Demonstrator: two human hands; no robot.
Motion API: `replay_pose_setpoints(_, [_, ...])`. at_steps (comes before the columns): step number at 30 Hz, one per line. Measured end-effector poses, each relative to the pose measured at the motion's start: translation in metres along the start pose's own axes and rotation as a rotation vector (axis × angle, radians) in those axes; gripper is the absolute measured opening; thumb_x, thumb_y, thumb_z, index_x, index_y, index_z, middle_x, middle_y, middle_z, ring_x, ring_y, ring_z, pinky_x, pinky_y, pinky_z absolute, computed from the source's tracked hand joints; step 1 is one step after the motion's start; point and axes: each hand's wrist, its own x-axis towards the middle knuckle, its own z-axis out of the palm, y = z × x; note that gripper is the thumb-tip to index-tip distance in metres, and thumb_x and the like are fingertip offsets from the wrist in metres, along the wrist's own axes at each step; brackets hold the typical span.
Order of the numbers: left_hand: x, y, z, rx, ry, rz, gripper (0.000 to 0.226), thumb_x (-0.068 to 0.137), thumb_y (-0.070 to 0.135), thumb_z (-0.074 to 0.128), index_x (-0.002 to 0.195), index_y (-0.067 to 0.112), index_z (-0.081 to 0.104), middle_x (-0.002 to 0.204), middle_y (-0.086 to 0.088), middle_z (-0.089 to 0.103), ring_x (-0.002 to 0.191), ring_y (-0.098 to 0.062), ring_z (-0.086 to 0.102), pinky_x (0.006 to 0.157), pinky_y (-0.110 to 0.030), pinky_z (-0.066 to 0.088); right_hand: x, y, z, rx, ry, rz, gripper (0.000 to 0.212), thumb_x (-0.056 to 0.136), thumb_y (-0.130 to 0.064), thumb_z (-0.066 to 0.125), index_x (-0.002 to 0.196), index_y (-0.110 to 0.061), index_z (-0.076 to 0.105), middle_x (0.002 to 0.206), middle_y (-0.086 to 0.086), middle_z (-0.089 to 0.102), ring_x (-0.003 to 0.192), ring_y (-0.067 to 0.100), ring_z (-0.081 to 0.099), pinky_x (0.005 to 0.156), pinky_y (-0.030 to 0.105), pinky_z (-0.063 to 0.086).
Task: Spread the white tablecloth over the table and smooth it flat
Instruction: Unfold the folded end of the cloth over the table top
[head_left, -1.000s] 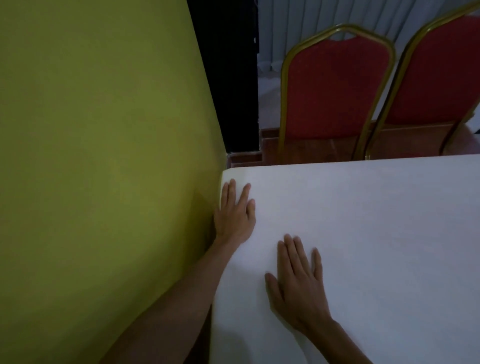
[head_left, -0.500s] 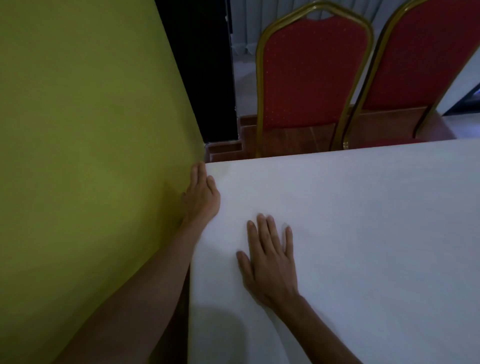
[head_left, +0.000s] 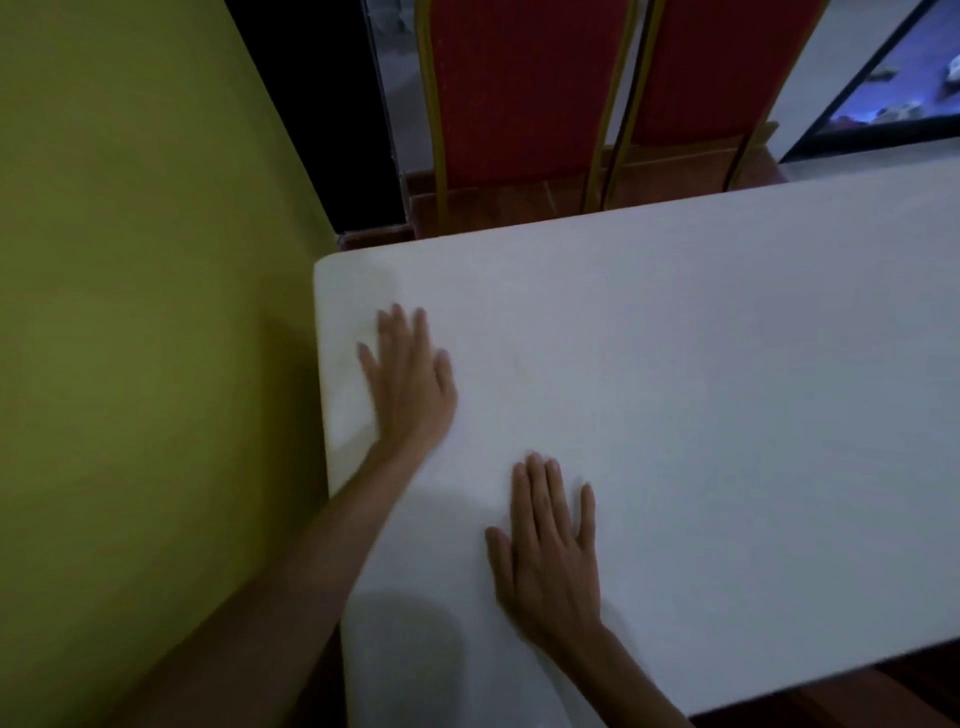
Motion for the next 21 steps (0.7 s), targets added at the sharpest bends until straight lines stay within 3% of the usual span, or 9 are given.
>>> replay_pose_setpoints(2, [-0.069, 0.022, 0.015, 0.045, -0.094, 0.283, 0.055, 0.102, 0.038, 0.021, 0.154, 0.021, 0.024, 0.165, -0.010, 0.009, 0.153, -0.025, -0.001, 0.122, -0.056, 0.000, -0.022, -0.006, 0.002, 0.022, -0.017, -0.034, 0.068, 0.099, -0.042, 0.045, 0.154, -0.005, 0.029, 0.164, 0.012, 0.020, 0.154, 0.026, 0.012, 0.120, 0.058, 0.018])
replay_pose_setpoints(4, [-0.120, 0.022, 0.022, 0.083, -0.148, 0.416, 0.053, 0.102, 0.037, 0.027, 0.152, 0.022, 0.032, 0.164, -0.009, 0.014, 0.153, -0.024, 0.004, 0.120, -0.057, 0.010, -0.047, -0.009, 0.001, 0.035, -0.049, -0.065, 0.067, 0.101, -0.043, 0.041, 0.155, -0.007, 0.027, 0.165, 0.011, 0.017, 0.154, 0.025, 0.010, 0.120, 0.058, 0.019])
replay_pose_setpoints(7, [-0.142, 0.003, 0.018, 0.092, -0.116, 0.312, 0.051, 0.102, 0.041, 0.027, 0.152, 0.029, 0.031, 0.164, -0.005, 0.017, 0.153, -0.021, 0.007, 0.121, -0.053, 0.011, -0.088, -0.008, 0.001, 0.032, -0.117, -0.099, 0.068, 0.102, -0.047, 0.036, 0.157, -0.008, 0.022, 0.166, 0.010, 0.015, 0.154, 0.025, 0.009, 0.120, 0.057, 0.016])
replay_pose_setpoints(10, [-0.159, -0.010, 0.010, 0.128, -0.158, 0.110, 0.055, 0.102, 0.046, 0.013, 0.155, 0.032, 0.019, 0.166, -0.004, 0.007, 0.153, -0.021, -0.001, 0.123, -0.051, 0.003, -0.120, 0.002, 0.004, -0.030, -0.204, -0.148, 0.069, 0.104, -0.050, 0.031, 0.157, -0.007, 0.019, 0.166, 0.011, 0.013, 0.154, 0.027, 0.008, 0.120, 0.057, 0.014])
replay_pose_setpoints(14, [-0.242, -0.038, -0.006, 0.142, -0.170, 0.058, 0.059, 0.101, 0.049, 0.004, 0.157, 0.030, 0.007, 0.166, -0.005, -0.001, 0.153, -0.022, -0.008, 0.123, -0.052, -0.001, -0.167, 0.008, -0.011, -0.108, -0.322, -0.206, 0.072, 0.103, -0.053, 0.024, 0.156, -0.005, 0.020, 0.165, 0.014, 0.012, 0.152, 0.032, 0.016, 0.117, 0.061, 0.019])
replay_pose_setpoints(16, [-0.289, -0.049, -0.011, 0.156, -0.175, 0.059, 0.061, 0.100, 0.050, 0.003, 0.157, 0.029, 0.005, 0.165, -0.005, -0.003, 0.153, -0.023, -0.008, 0.123, -0.053, 0.001, -0.185, 0.012, -0.025, -0.135, -0.423, -0.220, 0.076, 0.101, -0.055, 0.019, 0.157, -0.005, 0.009, 0.165, 0.014, 0.002, 0.153, 0.033, 0.006, 0.118, 0.063, 0.020])
replay_pose_setpoints(18, [-0.322, -0.053, -0.012, 0.157, -0.176, 0.044, 0.062, 0.099, 0.052, 0.002, 0.157, 0.028, 0.002, 0.165, -0.005, -0.004, 0.153, -0.023, -0.009, 0.122, -0.053, 0.002, -0.194, 0.014, -0.037, -0.158, -0.500, -0.237, 0.079, 0.100, -0.055, 0.019, 0.156, -0.007, -0.010, 0.163, 0.011, -0.019, 0.152, 0.030, -0.015, 0.121, 0.061, 0.006])
replay_pose_setpoints(21, [-0.360, -0.053, -0.012, 0.170, -0.196, 0.030, 0.064, 0.099, 0.053, 0.002, 0.157, 0.026, 0.001, 0.165, -0.007, -0.007, 0.152, -0.025, -0.010, 0.122, -0.055, 0.001, -0.204, 0.013, -0.056, -0.188, -0.598, -0.224, 0.082, 0.103, -0.052, 0.029, 0.155, -0.009, -0.017, 0.162, 0.008, -0.027, 0.151, 0.026, -0.021, 0.122, 0.056, -0.002])
